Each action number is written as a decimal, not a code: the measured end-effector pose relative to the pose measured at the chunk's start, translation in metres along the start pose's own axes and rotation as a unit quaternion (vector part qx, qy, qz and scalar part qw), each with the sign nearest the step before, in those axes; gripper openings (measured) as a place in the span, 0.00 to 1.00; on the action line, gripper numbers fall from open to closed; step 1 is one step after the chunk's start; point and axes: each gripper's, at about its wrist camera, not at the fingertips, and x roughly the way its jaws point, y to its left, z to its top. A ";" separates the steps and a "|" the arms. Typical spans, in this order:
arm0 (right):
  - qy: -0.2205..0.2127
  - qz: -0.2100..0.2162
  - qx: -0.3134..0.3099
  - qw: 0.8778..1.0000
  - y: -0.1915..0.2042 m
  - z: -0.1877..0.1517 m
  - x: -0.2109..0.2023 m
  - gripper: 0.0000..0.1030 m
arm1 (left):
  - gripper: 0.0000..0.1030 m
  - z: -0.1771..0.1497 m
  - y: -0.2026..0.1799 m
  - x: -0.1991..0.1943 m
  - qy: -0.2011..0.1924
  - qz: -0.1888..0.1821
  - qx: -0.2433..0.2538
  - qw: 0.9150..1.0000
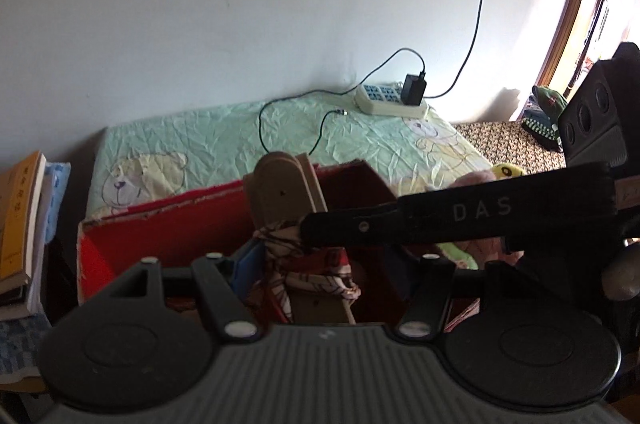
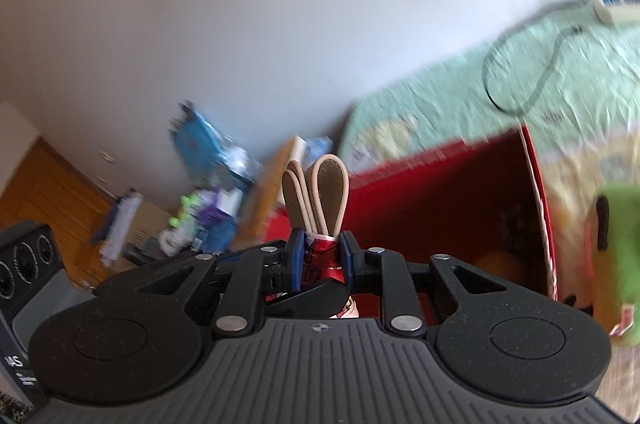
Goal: Organize objects
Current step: 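Carry the beige sandal over the red box with the right gripper, then lower the sandal into the red box and open the right gripper, then withdraw the open right gripper up out of the red box, then move the right gripper to the red gold-printed gift box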
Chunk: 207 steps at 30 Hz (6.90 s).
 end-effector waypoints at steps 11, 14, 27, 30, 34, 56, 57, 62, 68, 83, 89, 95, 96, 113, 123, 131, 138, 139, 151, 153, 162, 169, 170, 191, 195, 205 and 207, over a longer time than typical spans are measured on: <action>0.050 -0.049 0.043 0.997 -0.022 -0.009 0.035 0.03 | 0.49 -0.015 0.017 0.058 0.079 -0.033 0.003 0.996; 0.052 -0.057 0.031 0.997 -0.021 -0.009 0.035 0.11 | 0.53 -0.014 0.029 0.047 0.064 -0.043 -0.007 0.997; 0.109 -0.060 -0.014 0.992 -0.003 -0.002 0.065 0.23 | 0.56 -0.018 0.074 -0.008 -0.004 0.019 -0.071 0.997; 0.111 -0.081 -0.040 0.990 0.005 -0.002 0.073 0.23 | 0.56 -0.018 0.071 -0.003 0.005 0.022 -0.065 0.998; 0.090 -0.108 -0.018 0.990 -0.002 0.002 0.068 0.23 | 0.53 -0.022 0.069 0.013 0.030 0.010 -0.063 0.998; -0.052 -0.115 -0.006 0.992 -0.024 -0.050 -0.048 0.23 | 0.55 -0.029 0.013 0.046 0.118 0.003 -0.037 0.992; -0.053 -0.115 -0.007 0.992 -0.024 -0.052 -0.049 0.23 | 0.55 -0.030 0.009 0.044 0.116 0.010 -0.034 0.993; -0.065 -0.107 -0.031 0.992 -0.013 -0.060 -0.056 0.24 | 0.57 -0.033 -0.004 0.029 0.107 0.035 -0.034 0.993; -0.073 -0.107 -0.067 0.989 -0.005 -0.071 -0.062 0.24 | 0.66 -0.038 -0.018 0.012 0.085 0.090 -0.029 0.992; -0.067 -0.108 -0.079 0.989 -0.006 -0.084 -0.089 0.28 | 0.82 -0.050 -0.044 -0.015 0.056 0.180 -0.055 0.981; -0.052 -0.112 -0.095 0.988 -0.004 -0.092 -0.096 0.28 | 0.87 -0.053 -0.060 -0.021 0.052 0.207 -0.061 0.975; -0.040 -0.116 -0.110 0.986 -0.006 -0.098 -0.103 0.28 | 0.88 -0.060 -0.071 -0.023 0.060 0.216 -0.075 0.972; -0.038 -0.116 -0.110 0.986 -0.007 -0.098 -0.104 0.28 | 0.88 -0.061 -0.073 -0.023 0.064 0.218 -0.075 0.971; 0.016 -0.124 -0.097 0.987 -0.030 -0.132 -0.117 0.37 | 0.87 -0.103 -0.115 -0.009 0.111 0.242 -0.085 0.960; 0.027 -0.144 -0.084 0.986 -0.039 -0.140 -0.127 0.37 | 0.87 -0.118 -0.130 0.006 0.161 0.231 -0.096 0.955; 0.036 -0.146 -0.056 0.987 -0.049 -0.144 -0.127 0.37 | 0.87 -0.126 -0.133 0.009 0.179 0.228 -0.103 0.952; 0.043 -0.146 -0.050 0.987 -0.050 -0.147 -0.123 0.38 | 0.87 -0.134 -0.132 0.010 0.190 0.228 -0.106 0.949; 0.044 -0.146 -0.049 0.987 -0.050 -0.148 -0.122 0.38 | 0.87 -0.134 -0.130 0.010 0.192 0.227 -0.108 0.949; 0.049 -0.146 -0.043 0.987 -0.053 -0.151 -0.118 0.38 | 0.89 -0.140 -0.131 0.014 0.200 0.224 -0.102 0.948; 0.050 -0.146 -0.042 0.987 -0.053 -0.151 -0.118 0.38 | 0.89 -0.142 -0.130 0.015 0.202 0.224 -0.102 0.948; 0.052 -0.146 -0.035 0.987 -0.057 -0.153 -0.117 0.38 | 0.92 -0.144 -0.126 0.018 0.204 0.223 -0.110 0.947; 0.052 -0.144 -0.034 0.988 -0.059 -0.153 -0.117 0.38 | 0.96 -0.146 -0.125 0.019 0.205 0.218 -0.115 0.947; 0.052 -0.144 -0.033 0.988 -0.060 -0.153 -0.117 0.38 | 0.96 -0.146 -0.125 0.020 0.205 0.217 -0.116 0.947; 0.049 -0.135 -0.021 0.989 -0.067 -0.148 -0.117 0.39 | 1.00 -0.143 -0.134 0.027 0.203 0.192 -0.095 0.956; 0.047 -0.133 -0.019 0.990 -0.068 -0.147 -0.116 0.39 | 1.00 -0.142 -0.135 0.028 0.203 0.186 -0.092 0.957; 0.042 -0.114 -0.015 0.992 -0.068 -0.144 -0.113 0.46 | 1.00 -0.140 -0.133 0.029 0.201 0.166 -0.091 0.961; 0.044 -0.112 -0.016 0.993 -0.067 -0.143 -0.111 0.46 | 1.00 -0.140 -0.131 0.028 0.201 0.156 -0.096 0.962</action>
